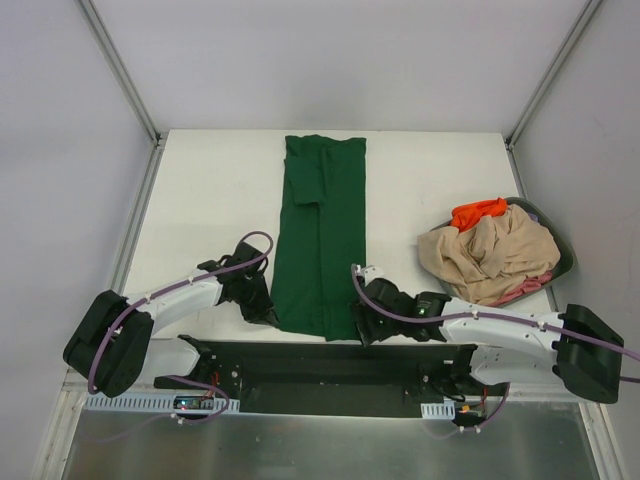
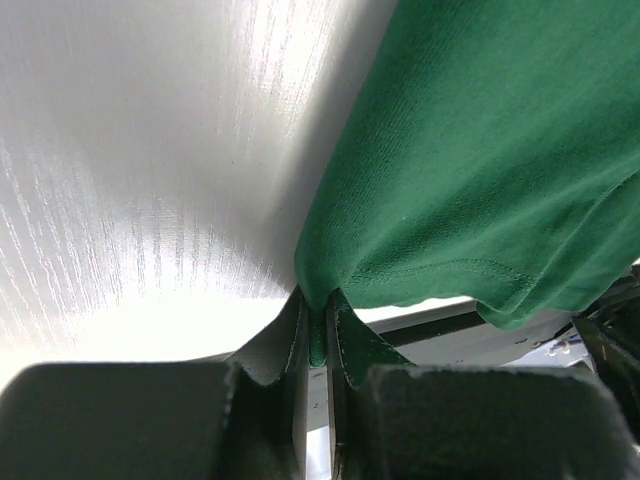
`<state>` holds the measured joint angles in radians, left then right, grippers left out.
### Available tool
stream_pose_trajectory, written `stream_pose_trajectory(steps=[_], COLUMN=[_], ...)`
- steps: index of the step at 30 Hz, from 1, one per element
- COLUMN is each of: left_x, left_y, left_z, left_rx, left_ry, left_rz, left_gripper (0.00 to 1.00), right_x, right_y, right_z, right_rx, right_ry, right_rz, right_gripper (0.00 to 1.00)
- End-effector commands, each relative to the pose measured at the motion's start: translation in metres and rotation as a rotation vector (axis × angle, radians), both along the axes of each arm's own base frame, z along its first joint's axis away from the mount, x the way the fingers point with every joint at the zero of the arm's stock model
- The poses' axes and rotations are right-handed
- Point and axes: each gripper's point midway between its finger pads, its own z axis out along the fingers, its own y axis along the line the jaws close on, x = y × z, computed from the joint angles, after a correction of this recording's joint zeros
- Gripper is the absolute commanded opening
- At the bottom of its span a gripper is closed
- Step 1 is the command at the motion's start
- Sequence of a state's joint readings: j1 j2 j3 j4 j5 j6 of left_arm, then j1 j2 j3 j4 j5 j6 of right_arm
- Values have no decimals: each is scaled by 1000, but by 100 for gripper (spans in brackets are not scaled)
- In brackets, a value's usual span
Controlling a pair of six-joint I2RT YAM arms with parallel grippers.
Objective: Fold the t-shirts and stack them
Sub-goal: Grab the bottom of the folded rectangular tshirt with both arms
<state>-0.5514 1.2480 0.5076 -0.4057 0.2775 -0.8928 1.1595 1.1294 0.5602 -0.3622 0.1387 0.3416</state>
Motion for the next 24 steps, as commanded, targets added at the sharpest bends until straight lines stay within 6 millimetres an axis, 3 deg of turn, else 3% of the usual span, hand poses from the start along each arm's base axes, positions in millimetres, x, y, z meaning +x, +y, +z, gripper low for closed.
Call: stream_pose_trajectory(steps=[1,4,10,14,19,21,24], left_x=[-19,-18,-19,-21,-32,-39,-42], left_y=[21,20,18,19,33,36,24], left_z=[-19,-19,-17,-16,-7,1,17], left_rx=[113,113,104,103,169,178,94], left_ry=[43,43,40,41,39,32,-28], left_rz=[-18,-21,-31,-30,12,25,10], left_gripper=[0,0,0,0,0,0,0], right_x=[6,7,0,-4,-31,-39,-44], right_y=[1,14,30,29,38,40,43], right_z=[-7,-12,-23,-26,-12,-3,17], right_rx=[17,41,30,25,110,146,192], right_ry=[23,34,96,129,234,263,256], right_rz=[-83,-56,11,1,57,79,112], right_gripper=[60,57,42,24,4,2,1])
